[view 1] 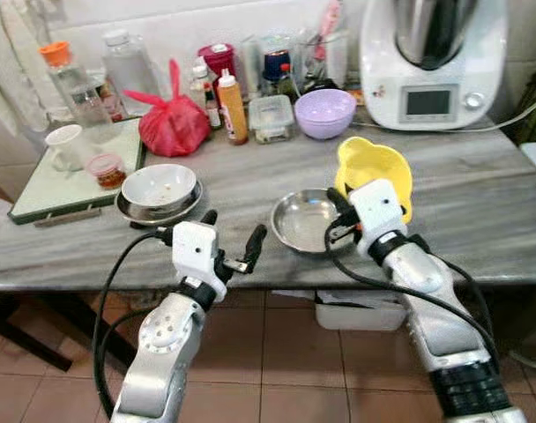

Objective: Setting the table

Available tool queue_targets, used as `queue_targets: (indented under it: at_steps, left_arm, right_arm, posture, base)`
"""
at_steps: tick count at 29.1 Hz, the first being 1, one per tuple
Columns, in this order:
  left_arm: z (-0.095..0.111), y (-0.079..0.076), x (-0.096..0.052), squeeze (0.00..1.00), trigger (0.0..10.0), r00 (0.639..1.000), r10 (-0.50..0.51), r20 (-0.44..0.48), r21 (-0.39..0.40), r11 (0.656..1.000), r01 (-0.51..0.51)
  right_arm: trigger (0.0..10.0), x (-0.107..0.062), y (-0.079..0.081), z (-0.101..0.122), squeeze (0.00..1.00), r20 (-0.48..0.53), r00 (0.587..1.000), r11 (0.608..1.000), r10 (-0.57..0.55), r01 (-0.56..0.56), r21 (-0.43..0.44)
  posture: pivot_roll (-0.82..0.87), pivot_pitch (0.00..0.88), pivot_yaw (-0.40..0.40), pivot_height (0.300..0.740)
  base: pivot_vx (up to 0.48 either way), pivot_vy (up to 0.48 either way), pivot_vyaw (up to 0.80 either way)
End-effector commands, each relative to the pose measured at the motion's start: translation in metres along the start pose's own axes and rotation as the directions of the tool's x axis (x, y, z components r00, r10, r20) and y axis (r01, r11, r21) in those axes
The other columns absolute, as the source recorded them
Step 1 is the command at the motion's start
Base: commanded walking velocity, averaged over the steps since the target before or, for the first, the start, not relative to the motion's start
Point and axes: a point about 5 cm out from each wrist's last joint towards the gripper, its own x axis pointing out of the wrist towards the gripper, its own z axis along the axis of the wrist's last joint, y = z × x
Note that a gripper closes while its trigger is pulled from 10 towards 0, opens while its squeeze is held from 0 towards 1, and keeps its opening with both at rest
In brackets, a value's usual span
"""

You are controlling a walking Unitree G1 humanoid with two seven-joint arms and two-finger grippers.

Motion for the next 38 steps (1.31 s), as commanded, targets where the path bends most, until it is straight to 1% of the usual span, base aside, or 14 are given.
queue_targets:
  at_steps: [1,7,12,15,19,21,22,25,28,30,31,32,36,38]
  left_arm:
    - [0.003,0.002,0.0,0.0,10.0,1.0,-0.001,0.006,0.011,1.0,0.001]
    - [0.002,0.003,-0.001,0.0,10.0,1.0,0.004,0.0,0.016,1.0,-0.004]
    - [0.003,0.004,-0.004,0.0,10.0,1.0,0.004,0.006,0.01,1.0,-0.004]
    - [0.001,0.007,-0.013,0.0,10.0,1.0,-0.002,-0.015,0.019,1.0,0.002]
    - [-0.002,0.009,-0.02,0.0,10.0,0.999,-0.007,-0.037,0.014,1.0,0.008]
    - [-0.004,0.007,-0.027,0.0,10.0,0.997,-0.041,-0.061,0.008,0.999,0.041]
    - [-0.004,0.007,-0.027,0.0,10.0,0.997,-0.041,-0.061,0.008,0.999,0.041]
    - [-0.007,0.003,-0.033,0.0,10.0,0.991,-0.104,-0.082,0.004,0.994,0.105]
    - [-0.008,0.001,-0.037,0.0,10.0,0.986,-0.142,-0.091,0.002,0.99,0.142]
    - [-0.009,0.001,-0.04,0.0,10.0,0.978,-0.179,-0.109,0.015,0.983,0.182]
    - [-0.009,0.001,-0.04,0.0,10.0,0.978,-0.179,-0.109,0.015,0.983,0.182]
    - [-0.009,0.0,-0.041,0.0,10.0,0.972,-0.2,-0.121,0.022,0.979,0.204]
    - [-0.011,-0.001,-0.045,0.0,10.0,0.963,-0.23,-0.138,0.021,0.972,0.236]
    - [-0.013,-0.001,-0.047,0.0,10.0,0.96,-0.237,-0.146,0.019,0.97,0.242]
  right_arm:
    - [10.0,0.002,0.001,0.008,0.0,0.028,0.999,1.0,0.015,-0.015,-0.014]
    - [10.0,0.002,0.001,0.008,0.0,0.032,0.999,1.0,0.019,-0.019,-0.015]
    - [10.0,0.002,0.003,0.009,0.0,0.038,0.999,0.999,0.03,-0.029,-0.019]
    - [10.0,0.002,0.003,0.01,0.0,0.041,0.998,0.999,0.04,-0.039,-0.022]
    - [10.0,0.002,0.005,0.01,0.0,0.041,0.998,0.998,0.056,-0.055,-0.022]
    - [10.0,0.001,0.009,0.01,0.0,0.043,0.995,0.996,0.085,-0.084,-0.026]
    - [10.0,0.001,0.009,0.01,0.0,0.043,0.995,0.996,0.085,-0.084,-0.026]
    - [10.0,0.001,0.01,0.01,0.0,0.042,0.994,0.994,0.104,-0.102,-0.033]
    - [10.0,0.002,0.01,0.008,0.0,0.036,0.992,0.993,0.118,-0.117,-0.031]
    - [10.0,0.003,0.014,0.007,0.0,0.029,0.987,0.986,0.159,-0.158,-0.049]
    - [10.0,0.003,0.014,0.007,0.0,0.029,0.987,0.986,0.159,-0.158,-0.049]
    - [10.0,0.003,0.016,0.007,0.0,0.028,0.983,0.982,0.183,-0.181,-0.057]
    - [10.0,0.007,0.02,0.006,0.0,0.023,0.968,0.965,0.251,-0.249,-0.086]
    - [10.0,0.015,0.022,0.006,0.0,0.01,0.952,0.947,0.305,-0.302,-0.109]
  posture:
    - [-0.13,0.044,0.112,0.74]
    - [-0.13,0.044,0.109,0.74]
    - [-0.12,0.043,0.107,0.74]
    - [-0.12,0.044,0.105,0.74]
    - [-0.12,0.047,0.103,0.74]
    - [-0.11,0.052,0.1,0.74]
    - [-0.11,0.052,0.1,0.74]
    - [-0.11,0.054,0.099,0.74]
    - [-0.1,0.061,0.088,0.74]
    - [-0.1,0.064,0.086,0.74]
    - [-0.1,0.064,0.086,0.74]
    - [-0.1,0.064,0.086,0.74]
    - [-0.1,0.079,0.083,0.74]
    - [-0.09,0.083,0.08,0.74]
  base:
    - [0.337,0.0,0.0]
    - [0.303,0.0,0.0]
    - [0.0,0.0,0.0]
    - [0.0,0.0,0.0]
    - [0.0,0.0,0.0]
    - [0.0,0.0,0.0]
    - [0.0,0.0,0.0]
    - [0.0,0.0,0.0]
    - [0.0,0.0,0.0]
    - [0.0,0.0,0.0]
    - [0.0,0.0,0.0]
    - [0.0,0.0,0.0]
    - [0.0,0.0,0.0]
    - [0.0,0.0,0.0]
